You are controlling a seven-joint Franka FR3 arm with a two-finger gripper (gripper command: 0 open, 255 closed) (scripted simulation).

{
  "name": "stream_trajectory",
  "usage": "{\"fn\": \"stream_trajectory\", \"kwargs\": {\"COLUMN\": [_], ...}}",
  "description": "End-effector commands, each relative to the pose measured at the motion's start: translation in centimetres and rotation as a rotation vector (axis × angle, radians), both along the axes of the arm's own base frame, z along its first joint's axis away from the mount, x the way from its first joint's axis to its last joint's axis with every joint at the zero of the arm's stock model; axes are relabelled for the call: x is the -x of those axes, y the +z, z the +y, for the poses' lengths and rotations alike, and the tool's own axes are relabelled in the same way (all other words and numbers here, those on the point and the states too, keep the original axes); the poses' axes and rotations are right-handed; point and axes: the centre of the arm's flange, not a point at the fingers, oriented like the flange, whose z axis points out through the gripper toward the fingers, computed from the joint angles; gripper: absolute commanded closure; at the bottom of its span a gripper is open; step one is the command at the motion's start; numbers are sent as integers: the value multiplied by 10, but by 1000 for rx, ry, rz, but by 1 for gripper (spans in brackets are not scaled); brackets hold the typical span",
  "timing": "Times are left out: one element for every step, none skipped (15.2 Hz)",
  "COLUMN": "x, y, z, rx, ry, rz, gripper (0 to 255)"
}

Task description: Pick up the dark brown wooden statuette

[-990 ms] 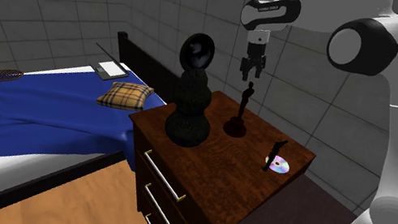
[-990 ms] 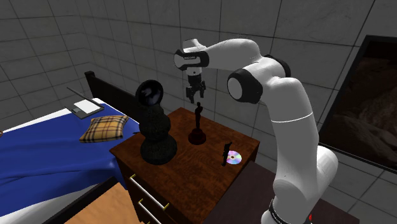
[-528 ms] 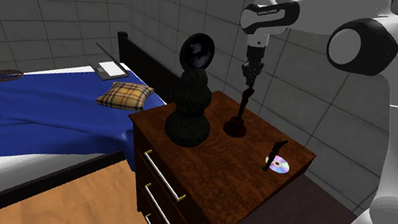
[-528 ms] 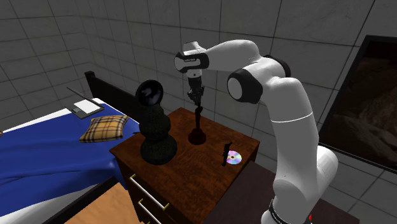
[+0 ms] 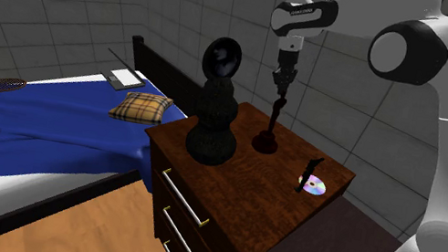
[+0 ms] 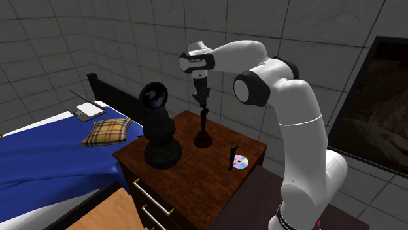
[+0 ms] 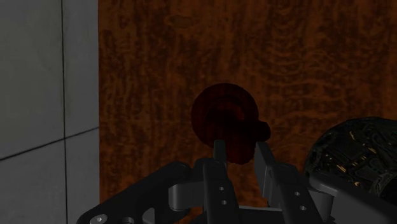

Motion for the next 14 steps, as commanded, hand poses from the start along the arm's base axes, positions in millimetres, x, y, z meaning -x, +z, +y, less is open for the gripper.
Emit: {"fn": "stream_trajectory", "kwargs": {"x": [-1, -1, -1, -1, -1, -1, -1, -1, -1, -1, -1, -1, -1, -1], "y": [10, 15, 21, 26, 31, 36, 42, 47, 52, 57, 63, 68, 73, 74], "z": [0, 0, 0, 0, 0, 0, 0, 0, 0, 0, 0, 0, 0, 0], "rx": [0, 0, 0, 0, 0, 0, 0, 0, 0, 0, 0, 0, 0, 0], "ry": [0, 0, 0, 0, 0, 0, 0, 0, 0, 0, 0, 0, 0, 0], "rz": [-1, -1, -1, -1, -1, -1, -1, -1, -1, -1, -1, -1, -1, -1], "gripper": [255, 255, 255, 255, 255, 255, 255, 255, 255, 255, 255, 255, 255, 255]}}
